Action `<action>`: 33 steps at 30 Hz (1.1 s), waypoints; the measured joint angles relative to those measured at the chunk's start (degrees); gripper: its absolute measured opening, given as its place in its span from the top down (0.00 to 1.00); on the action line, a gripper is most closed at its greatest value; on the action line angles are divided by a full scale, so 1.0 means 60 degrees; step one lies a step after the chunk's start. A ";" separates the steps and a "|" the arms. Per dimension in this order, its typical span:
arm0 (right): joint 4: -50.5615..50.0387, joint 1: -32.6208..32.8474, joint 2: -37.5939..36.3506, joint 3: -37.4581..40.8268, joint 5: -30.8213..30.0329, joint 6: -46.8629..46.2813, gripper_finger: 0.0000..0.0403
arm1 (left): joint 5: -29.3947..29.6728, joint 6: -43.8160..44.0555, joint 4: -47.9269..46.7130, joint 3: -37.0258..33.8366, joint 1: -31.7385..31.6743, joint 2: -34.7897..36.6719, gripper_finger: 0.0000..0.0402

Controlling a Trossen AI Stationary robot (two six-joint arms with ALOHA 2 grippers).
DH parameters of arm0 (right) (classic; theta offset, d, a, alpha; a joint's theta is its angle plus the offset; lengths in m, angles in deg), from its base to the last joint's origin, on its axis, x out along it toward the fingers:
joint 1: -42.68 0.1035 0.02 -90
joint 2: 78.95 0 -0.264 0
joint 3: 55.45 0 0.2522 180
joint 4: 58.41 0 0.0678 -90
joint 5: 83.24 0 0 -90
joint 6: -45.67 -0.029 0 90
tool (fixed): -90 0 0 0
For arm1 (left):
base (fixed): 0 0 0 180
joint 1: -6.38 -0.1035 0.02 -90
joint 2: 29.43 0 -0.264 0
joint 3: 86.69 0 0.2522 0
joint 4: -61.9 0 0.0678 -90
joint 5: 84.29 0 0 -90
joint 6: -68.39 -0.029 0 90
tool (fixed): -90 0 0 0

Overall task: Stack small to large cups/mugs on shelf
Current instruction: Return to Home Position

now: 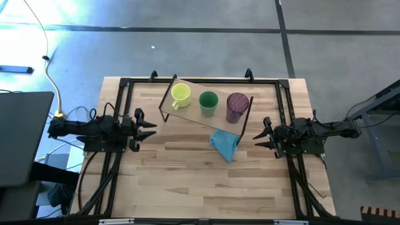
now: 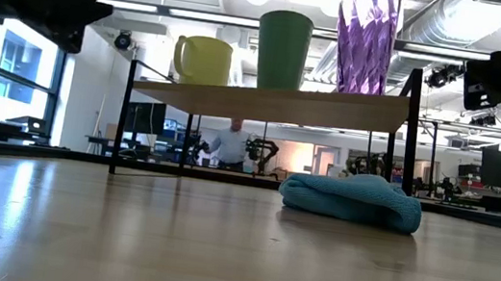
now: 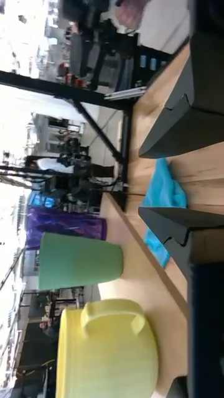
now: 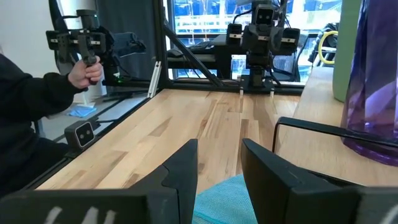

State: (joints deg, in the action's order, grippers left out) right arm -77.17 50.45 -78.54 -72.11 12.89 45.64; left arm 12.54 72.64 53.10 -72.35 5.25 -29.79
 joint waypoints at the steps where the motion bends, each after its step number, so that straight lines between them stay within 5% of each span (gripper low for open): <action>1: 0.0000 0.0000 0.0000 0.0000 0.0000 0.0008 0.72 | 0.0187 -0.0116 -0.0094 0.0000 0.0223 -0.0003 0.68; 7: 0.0000 0.0000 0.0000 0.0000 0.0000 0.0065 0.72 | 0.1177 -0.0655 -0.0341 0.0000 0.1053 -0.0004 0.68; 33: -0.0004 0.0000 0.0004 0.0000 0.0006 0.0004 0.72 | 0.0535 -0.1631 -0.0419 -0.0004 0.1129 -0.0007 0.68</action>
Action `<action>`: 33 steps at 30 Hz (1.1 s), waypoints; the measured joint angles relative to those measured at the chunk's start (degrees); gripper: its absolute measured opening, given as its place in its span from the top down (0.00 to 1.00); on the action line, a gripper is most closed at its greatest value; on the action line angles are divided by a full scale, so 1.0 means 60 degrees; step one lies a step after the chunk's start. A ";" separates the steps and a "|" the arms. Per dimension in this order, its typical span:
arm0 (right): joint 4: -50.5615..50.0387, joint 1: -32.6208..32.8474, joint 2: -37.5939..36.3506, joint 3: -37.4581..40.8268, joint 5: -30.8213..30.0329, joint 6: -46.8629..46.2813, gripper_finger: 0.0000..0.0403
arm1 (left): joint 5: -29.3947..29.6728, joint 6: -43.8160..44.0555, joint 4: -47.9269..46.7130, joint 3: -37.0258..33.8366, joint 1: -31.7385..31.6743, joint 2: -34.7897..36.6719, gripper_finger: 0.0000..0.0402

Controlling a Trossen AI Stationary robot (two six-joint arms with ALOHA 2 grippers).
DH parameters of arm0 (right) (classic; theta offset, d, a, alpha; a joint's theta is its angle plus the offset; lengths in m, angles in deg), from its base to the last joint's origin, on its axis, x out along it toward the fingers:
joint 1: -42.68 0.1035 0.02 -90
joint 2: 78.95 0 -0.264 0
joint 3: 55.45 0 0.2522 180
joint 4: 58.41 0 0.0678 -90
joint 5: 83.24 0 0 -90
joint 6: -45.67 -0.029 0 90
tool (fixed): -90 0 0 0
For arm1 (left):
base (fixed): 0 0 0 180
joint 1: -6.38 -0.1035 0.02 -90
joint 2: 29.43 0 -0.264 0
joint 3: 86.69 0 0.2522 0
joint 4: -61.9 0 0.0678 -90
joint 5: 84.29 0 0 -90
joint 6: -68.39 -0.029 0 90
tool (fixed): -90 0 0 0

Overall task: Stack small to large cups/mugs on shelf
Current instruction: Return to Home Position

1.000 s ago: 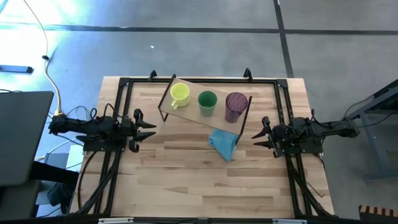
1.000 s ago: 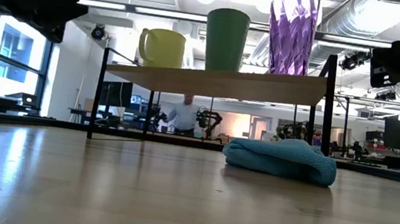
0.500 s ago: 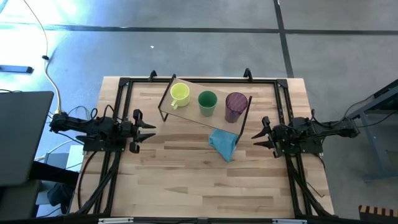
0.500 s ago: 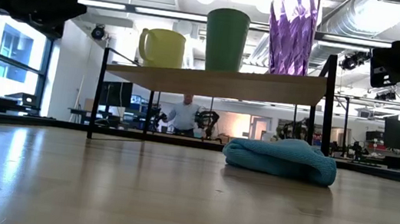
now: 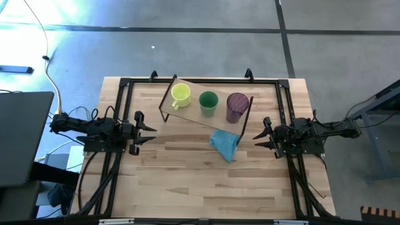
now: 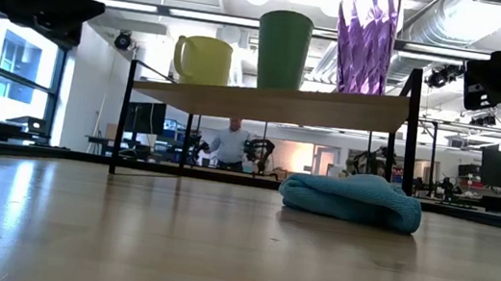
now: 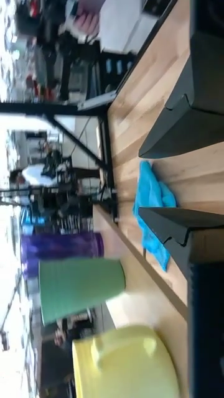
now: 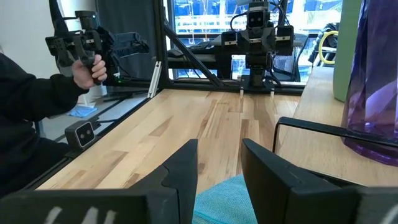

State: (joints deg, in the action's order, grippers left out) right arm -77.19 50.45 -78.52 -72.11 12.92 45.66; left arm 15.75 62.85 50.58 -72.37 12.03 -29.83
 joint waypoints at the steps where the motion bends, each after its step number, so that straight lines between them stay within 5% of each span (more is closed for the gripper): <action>1: 0.0000 0.0000 0.0000 0.0000 -0.0002 0.0000 0.72 | -0.0151 -0.0082 -0.0025 0.0000 0.0000 0.0000 0.68; 28: 0.0013 0.0001 0.0000 0.0000 0.0004 -0.0032 0.72 | -0.0313 -0.0103 -0.0038 0.0000 0.0000 0.0000 0.68; 33: 0.0364 0.0004 -0.0007 0.0007 0.0020 -0.0993 0.72 | -0.0313 -0.0103 -0.0035 0.0000 0.0000 0.0000 0.68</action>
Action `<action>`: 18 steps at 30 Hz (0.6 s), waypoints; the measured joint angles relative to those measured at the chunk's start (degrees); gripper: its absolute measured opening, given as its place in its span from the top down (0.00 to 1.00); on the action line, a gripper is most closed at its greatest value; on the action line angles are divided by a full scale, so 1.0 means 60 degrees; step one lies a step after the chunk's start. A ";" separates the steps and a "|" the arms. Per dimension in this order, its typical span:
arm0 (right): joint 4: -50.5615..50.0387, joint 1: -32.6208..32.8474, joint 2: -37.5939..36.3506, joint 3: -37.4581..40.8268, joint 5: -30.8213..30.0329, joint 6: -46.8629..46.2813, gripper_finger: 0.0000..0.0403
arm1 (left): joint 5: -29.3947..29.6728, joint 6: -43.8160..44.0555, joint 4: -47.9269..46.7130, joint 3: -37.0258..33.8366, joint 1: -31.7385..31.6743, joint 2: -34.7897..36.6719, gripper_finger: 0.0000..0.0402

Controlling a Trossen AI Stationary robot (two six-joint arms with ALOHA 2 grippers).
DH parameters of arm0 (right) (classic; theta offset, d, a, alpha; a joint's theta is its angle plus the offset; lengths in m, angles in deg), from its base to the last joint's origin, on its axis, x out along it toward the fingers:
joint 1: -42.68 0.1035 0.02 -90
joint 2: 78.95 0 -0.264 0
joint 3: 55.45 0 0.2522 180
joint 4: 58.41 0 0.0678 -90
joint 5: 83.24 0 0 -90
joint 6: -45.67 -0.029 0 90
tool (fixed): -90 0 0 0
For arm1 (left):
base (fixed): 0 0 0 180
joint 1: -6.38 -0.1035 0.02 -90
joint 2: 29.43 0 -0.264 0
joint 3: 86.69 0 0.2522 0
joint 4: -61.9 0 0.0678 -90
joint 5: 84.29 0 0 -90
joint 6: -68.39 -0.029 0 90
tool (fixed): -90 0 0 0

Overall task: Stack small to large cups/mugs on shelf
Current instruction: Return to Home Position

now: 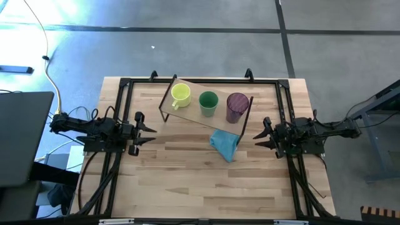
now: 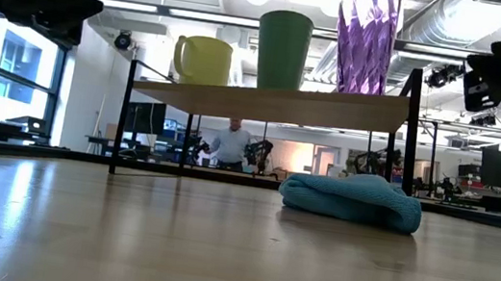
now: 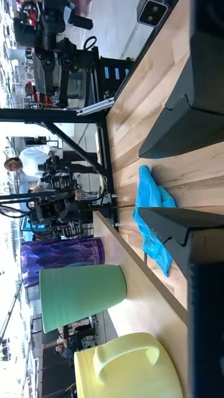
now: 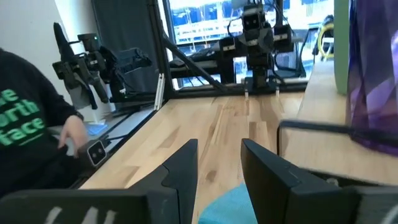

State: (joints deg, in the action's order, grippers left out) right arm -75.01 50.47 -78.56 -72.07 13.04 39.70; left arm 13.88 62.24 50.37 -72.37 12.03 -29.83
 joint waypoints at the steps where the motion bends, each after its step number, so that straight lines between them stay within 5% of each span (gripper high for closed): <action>1: -0.0058 -0.0003 0.0004 0.0000 -0.0004 -0.0136 0.72 | 0.0000 0.0000 -0.0003 0.0000 0.0000 0.0000 0.68; 18: -0.0342 -0.0002 0.0007 -0.0001 -0.0011 -0.0261 0.72 | 0.0000 0.0003 0.0000 0.0000 0.0000 0.0000 0.68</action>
